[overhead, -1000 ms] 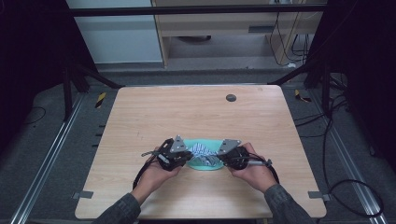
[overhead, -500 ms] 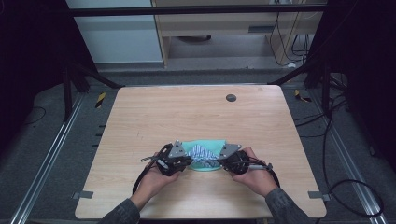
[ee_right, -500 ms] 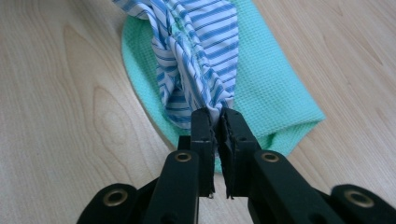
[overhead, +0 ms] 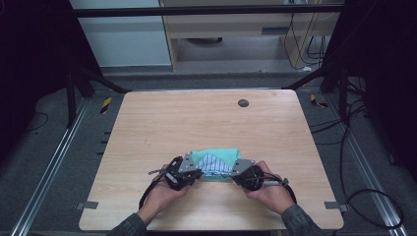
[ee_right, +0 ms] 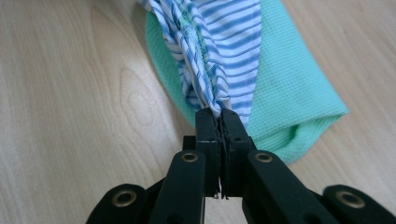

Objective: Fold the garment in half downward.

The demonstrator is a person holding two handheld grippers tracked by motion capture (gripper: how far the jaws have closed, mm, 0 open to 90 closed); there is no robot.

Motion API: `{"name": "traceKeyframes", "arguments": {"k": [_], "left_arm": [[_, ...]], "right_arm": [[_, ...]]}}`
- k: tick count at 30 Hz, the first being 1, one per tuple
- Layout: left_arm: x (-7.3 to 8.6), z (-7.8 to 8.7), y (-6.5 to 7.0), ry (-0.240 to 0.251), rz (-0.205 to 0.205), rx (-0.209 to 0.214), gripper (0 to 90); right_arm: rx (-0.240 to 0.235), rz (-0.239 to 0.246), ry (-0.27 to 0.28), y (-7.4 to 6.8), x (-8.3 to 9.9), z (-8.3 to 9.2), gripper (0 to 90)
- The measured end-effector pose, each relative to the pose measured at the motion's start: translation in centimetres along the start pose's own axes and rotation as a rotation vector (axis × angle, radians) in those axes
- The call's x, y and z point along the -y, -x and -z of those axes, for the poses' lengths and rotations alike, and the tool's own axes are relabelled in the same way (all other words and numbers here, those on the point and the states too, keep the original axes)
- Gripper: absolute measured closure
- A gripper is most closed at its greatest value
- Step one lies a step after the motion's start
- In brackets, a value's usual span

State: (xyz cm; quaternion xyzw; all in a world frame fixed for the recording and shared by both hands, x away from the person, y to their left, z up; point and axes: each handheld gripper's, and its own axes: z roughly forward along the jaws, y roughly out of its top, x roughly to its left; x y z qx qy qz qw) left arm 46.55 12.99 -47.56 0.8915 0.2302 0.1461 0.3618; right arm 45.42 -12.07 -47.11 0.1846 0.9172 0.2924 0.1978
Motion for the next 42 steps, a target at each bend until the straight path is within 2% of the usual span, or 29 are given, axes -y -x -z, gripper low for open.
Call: {"name": "traceKeyframes", "arguments": {"k": [5, 15, 22, 25, 29, 30, 31, 35, 36, 38, 42], "left_arm": [[0.5, -0.1, 0.3, -0.014, -0.008, 0.016, 84.3], [1.3, -0.2, 0.7, -0.04, -0.025, 0.036, 84.5], [1.5, -0.2, 0.8, -0.039, -0.013, 0.043, 84.5], [1.7, -0.1, 0.9, -0.031, 0.006, 0.048, 82.5], [2.2, 0.8, 1.0, -0.004, 0.052, 0.064, 70.8], [2.2, 0.8, 1.0, -0.004, 0.052, 0.064, 70.2], [2.7, 1.5, 1.1, 0.004, 0.072, 0.065, 68.6], [3.3, 2.7, 1.3, 0.016, 0.077, 0.061, 62.5], [3.4, 3.0, 1.2, 0.018, 0.081, 0.053, 60.6], [3.6, 3.5, 0.9, 0.022, 0.105, 0.022, 51.0], [4.0, 3.9, -0.4, 0.02, 0.144, -0.035, 33.1]], "right_arm": [[-0.013, 0.0, -0.007, -0.4, 0.5, -0.2, 88.4], [-0.038, 0.032, -0.036, -1.2, 0.6, -0.5, 88.6], [-0.044, 0.031, -0.051, -1.2, 0.5, -0.5, 88.6], [-0.047, 0.029, -0.051, -1.3, 0.6, -0.5, 87.4], [-0.043, 0.0, -0.044, -1.3, 0.9, -0.1, 74.1], [-0.043, 0.0, -0.044, -1.3, 0.9, -0.1, 74.1], [-0.044, -0.017, -0.039, -1.5, 1.4, 0.4, 68.1], [-0.036, -0.058, -0.028, -1.6, 2.2, 1.1, 57.4], [-0.026, -0.064, -0.034, -1.6, 2.4, 1.3, 53.3], [-0.006, -0.089, -0.036, -1.3, 2.8, 1.6, 47.4], [0.057, -0.172, -0.03, 0.0, 3.9, 2.1, 31.6]]}}
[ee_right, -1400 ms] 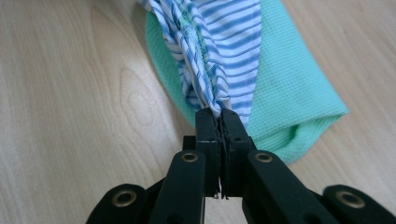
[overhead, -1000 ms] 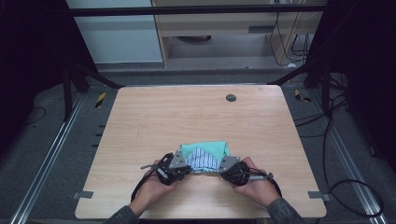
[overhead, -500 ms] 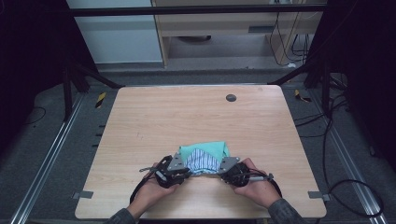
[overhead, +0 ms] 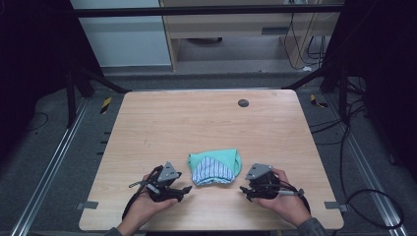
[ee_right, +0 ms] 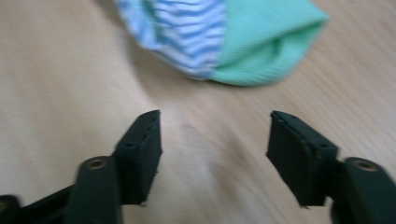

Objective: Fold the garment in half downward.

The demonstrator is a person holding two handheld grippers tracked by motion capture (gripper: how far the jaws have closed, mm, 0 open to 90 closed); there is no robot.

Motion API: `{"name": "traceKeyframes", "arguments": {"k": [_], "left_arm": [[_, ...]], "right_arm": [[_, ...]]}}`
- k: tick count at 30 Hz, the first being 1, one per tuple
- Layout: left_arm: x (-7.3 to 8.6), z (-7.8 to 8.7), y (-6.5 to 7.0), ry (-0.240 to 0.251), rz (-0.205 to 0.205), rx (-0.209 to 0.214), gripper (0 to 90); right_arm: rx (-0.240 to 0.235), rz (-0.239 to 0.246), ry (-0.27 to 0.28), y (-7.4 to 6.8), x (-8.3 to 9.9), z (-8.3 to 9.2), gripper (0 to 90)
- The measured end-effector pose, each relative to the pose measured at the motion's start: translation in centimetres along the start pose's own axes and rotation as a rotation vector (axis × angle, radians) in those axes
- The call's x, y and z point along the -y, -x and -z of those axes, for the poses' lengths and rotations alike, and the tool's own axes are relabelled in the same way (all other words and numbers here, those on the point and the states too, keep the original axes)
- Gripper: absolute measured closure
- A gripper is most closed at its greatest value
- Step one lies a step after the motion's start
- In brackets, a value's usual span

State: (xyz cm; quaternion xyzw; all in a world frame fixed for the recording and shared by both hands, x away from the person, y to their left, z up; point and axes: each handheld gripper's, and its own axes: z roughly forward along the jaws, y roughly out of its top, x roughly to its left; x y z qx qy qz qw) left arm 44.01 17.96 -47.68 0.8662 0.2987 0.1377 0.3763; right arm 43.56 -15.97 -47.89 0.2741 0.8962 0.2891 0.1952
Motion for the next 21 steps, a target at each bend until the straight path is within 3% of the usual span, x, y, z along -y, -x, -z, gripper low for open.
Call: {"name": "traceKeyframes", "arguments": {"k": [5, 10, 11, 21], "left_arm": [[0.2, 0.0, -2.5, -0.018, 0.077, -0.068, 17.6], [0.4, -0.2, -4.4, -0.034, 0.12, -0.091, 13.8], [0.5, -0.3, -5.4, -0.04, 0.141, -0.102, 13.5], [0.8, 0.0, -8.3, -0.053, 0.177, -0.17, 11.6]], "right_arm": [[0.08, -0.151, 0.009, 2.8, 0.9, 0.0, 16.4], [0.104, -0.246, 0.009, 4.9, 1.5, -0.5, 12.4], [0.107, -0.263, 0.014, 5.3, 1.6, -0.7, 11.8], [0.119, -0.336, 0.009, 7.5, 1.5, -1.6, 9.7]]}}
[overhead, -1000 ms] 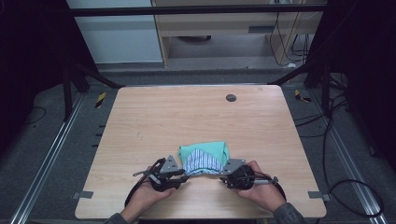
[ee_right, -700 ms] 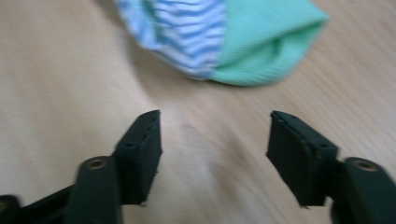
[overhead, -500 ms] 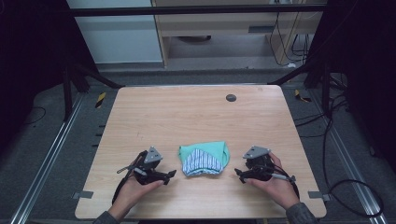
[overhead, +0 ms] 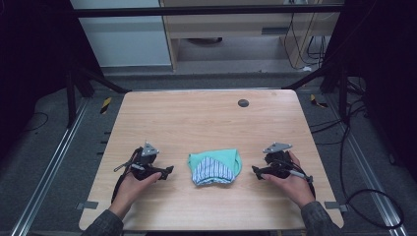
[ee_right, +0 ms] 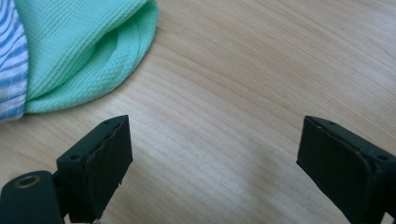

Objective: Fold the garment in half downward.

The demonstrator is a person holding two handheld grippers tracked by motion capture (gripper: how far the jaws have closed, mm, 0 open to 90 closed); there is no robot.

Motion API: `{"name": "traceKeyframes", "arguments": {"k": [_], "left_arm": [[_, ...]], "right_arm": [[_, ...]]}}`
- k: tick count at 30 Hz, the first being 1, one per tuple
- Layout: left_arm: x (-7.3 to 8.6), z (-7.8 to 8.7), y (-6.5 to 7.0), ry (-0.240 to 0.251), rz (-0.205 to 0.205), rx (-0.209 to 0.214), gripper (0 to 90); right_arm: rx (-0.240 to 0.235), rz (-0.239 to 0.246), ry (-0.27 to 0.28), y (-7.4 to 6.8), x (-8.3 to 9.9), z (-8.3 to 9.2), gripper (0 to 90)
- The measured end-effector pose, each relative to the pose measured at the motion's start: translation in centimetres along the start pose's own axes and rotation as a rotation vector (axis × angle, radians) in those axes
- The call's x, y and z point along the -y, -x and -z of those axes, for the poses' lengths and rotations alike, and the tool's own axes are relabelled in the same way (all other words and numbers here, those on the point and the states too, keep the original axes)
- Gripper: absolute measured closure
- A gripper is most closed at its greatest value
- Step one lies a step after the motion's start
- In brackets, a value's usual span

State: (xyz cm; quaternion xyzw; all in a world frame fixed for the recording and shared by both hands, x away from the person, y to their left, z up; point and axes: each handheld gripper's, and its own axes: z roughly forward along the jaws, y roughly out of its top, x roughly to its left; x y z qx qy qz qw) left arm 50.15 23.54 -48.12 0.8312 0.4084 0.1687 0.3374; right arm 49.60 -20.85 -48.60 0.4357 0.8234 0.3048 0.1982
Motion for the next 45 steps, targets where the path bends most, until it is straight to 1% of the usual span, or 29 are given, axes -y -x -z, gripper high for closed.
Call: {"name": "traceKeyframes", "arguments": {"k": [1, 4, 6, 7, 9, 12, 13, 14, 16, 19, 22, 25, 27, 29, 32, 35, 37, 38, 39, 42, 43, 45], "left_arm": [[0.0, -0.1, -0.2, -0.002, 0.004, -0.004, 11.2], [0.1, -0.3, -0.9, -0.015, 0.011, -0.018, 10.5], [0.2, -0.5, -1.2, -0.023, 0.013, -0.026, 9.2], [0.2, -0.6, -1.4, -0.028, 0.021, -0.028, 8.7], [0.2, -0.8, -1.7, -0.041, 0.008, -0.039, 8.2], [0.2, -1.0, -2.2, -0.057, 0.009, -0.056, 7.4], [0.2, -1.1, -2.3, -0.055, 0.01, -0.06, 7.2], [0.2, -1.1, -2.4, -0.052, 0.012, -0.063, 6.9], [0.1, -1.2, -2.8, -0.052, 0.012, -0.07, 6.6], [0.1, -1.5, -3.5, -0.05, 0.026, -0.086, 6.1], [0.1, -1.7, -4.0, -0.044, 0.037, -0.11, 6.1], [0.2, -2.0, -4.5, -0.038, 0.058, -0.119, 6.1], [0.4, -2.2, -4.8, -0.04, 0.058, -0.131, 6.1], [0.4, -2.3, -4.9, -0.033, 0.06, -0.128, 5.5], [0.4, -2.4, -4.9, -0.023, 0.064, -0.127, 5.4], [0.6, -2.7, -5.2, -0.006, 0.088, -0.118, 4.8], [0.6, -2.8, -5.2, 0.002, 0.092, -0.117, 3.7], [0.7, -2.8, -5.2, 0.013, 0.092, -0.118, 3.7], [0.8, -2.9, -5.2, 0.027, 0.097, -0.121, 3.3], [0.8, -3.0, -5.1, 0.027, 0.098, -0.123, 3.0], [0.8, -3.0, -5.1, 0.028, 0.099, -0.123, 3.0], [0.8, -3.0, -5.1, 0.025, 0.104, -0.13, 2.0]], "right_arm": [[0.002, -0.013, -0.012, 0.3, -0.2, -0.2, 8.8], [0.004, -0.014, -0.019, 0.6, -0.3, -0.4, 7.6], [0.001, -0.032, -0.024, 0.9, -0.5, -0.5, 7.3], [0.004, -0.035, -0.026, 1.1, -0.5, -0.7, 7.2], [0.004, -0.052, -0.033, 1.5, -0.5, -0.9, 7.3], [0.01, -0.071, -0.033, 2.2, -0.5, -1.3, 7.3], [0.013, -0.078, -0.037, 2.4, -0.6, -1.5, 7.4], [0.018, -0.081, -0.031, 2.6, -0.6, -1.6, 7.7], [0.022, -0.102, -0.02, 2.9, -0.6, -1.8, 7.9], [0.029, -0.12, -0.012, 3.3, -0.5, -2.1, 7.8], [0.047, -0.145, -0.001, 3.7, -0.5, -2.4, 7.9], [0.075, -0.163, 0.009, 4.0, -0.5, -2.7, 7.9], [0.09, -0.176, 0.01, 4.1, -0.5, -3.0, 8.0], [0.116, -0.191, 0.007, 4.2, -0.5, -3.3, 7.2], [0.119, -0.206, 0.016, 4.2, -0.5, -3.5, 6.8], [0.125, -0.216, 0.029, 4.2, -0.5, -3.7, 5.6], [0.13, -0.218, 0.034, 4.2, -0.5, -3.8, 5.2], [0.134, -0.222, 0.042, 4.1, -0.5, -3.9, 4.5], [0.149, -0.23, 0.062, 4.1, -0.5, -4.2, 2.7], [0.154, -0.238, 0.064, 4.0, -0.5, -4.3, 2.0], [0.171, -0.26, 0.059, 3.8, -0.7, -4.4, 0.5], [0.184, -0.271, 0.054, 3.7, -0.7, -4.4, 0.2]]}}
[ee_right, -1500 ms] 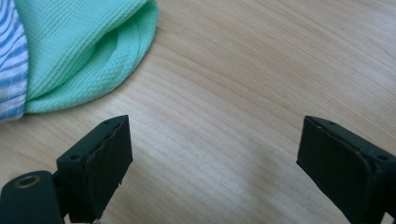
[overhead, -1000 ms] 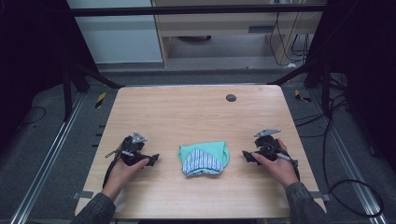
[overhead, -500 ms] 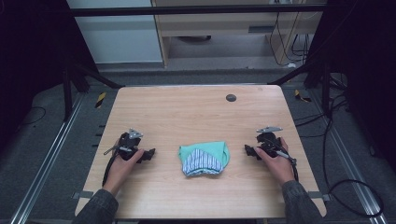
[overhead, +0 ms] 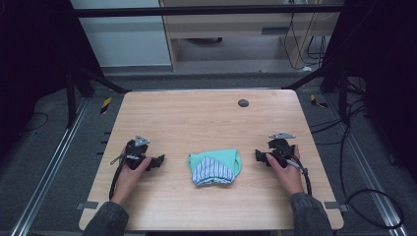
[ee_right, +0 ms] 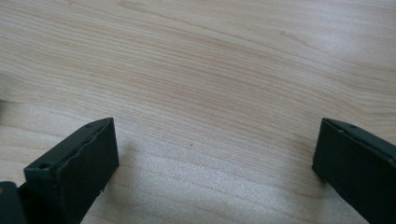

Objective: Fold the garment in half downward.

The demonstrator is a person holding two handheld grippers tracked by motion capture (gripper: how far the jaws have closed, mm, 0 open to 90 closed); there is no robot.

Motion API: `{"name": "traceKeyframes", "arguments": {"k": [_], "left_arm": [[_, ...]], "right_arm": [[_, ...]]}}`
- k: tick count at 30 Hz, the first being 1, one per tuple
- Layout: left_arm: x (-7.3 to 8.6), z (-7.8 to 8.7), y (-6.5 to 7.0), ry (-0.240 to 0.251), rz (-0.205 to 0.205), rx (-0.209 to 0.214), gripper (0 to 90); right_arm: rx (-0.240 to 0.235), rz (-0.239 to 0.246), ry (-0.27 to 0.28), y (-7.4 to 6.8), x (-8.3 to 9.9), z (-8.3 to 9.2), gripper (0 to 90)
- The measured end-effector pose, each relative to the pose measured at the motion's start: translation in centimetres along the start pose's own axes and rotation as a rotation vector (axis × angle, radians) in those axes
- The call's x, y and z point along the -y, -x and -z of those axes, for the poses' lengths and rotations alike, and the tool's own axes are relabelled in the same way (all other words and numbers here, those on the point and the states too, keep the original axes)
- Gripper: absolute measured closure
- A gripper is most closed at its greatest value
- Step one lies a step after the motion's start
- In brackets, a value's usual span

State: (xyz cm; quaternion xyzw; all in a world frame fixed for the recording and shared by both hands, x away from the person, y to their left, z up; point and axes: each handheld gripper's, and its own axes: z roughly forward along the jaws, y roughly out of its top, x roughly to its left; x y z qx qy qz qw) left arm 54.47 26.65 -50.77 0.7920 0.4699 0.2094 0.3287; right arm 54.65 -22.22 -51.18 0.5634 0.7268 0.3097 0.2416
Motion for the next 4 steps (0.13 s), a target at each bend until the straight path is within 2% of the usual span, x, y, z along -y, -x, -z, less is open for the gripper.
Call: {"name": "traceKeyframes", "arguments": {"k": [4], "left_arm": [[0.02, -0.02, -0.02, -0.006, 0.016, -0.011, 0.0]], "right_arm": [[0.025, -0.028, -0.001, -0.33, 0.03, 0.03, 0.2]]}}
